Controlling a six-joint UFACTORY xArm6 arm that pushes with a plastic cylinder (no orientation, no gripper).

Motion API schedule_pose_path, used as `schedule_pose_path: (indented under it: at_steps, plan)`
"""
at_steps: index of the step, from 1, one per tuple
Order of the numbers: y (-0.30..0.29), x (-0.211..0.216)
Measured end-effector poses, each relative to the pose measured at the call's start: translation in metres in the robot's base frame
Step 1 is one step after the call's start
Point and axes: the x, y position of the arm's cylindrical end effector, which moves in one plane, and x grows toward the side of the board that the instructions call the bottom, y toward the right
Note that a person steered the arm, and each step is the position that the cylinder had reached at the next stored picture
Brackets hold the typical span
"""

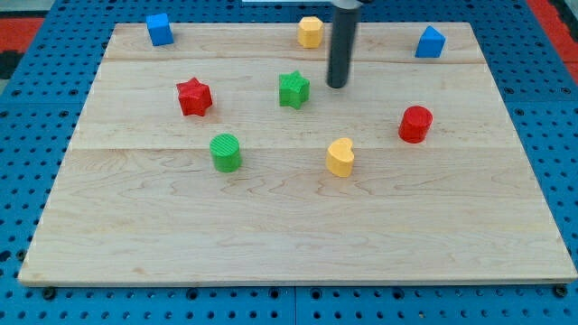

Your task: Touch the right side of green circle

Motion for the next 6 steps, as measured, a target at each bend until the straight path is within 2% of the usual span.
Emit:
schedule_pose_path:
  at_steps: [1, 3, 4, 5, 6]
  plan:
    - [-0.056, 0.019]
    - [-0.014, 0.049]
    - [-0.036, 0.098]
    - [-0.071, 0.131]
    - [-0.142, 0.132]
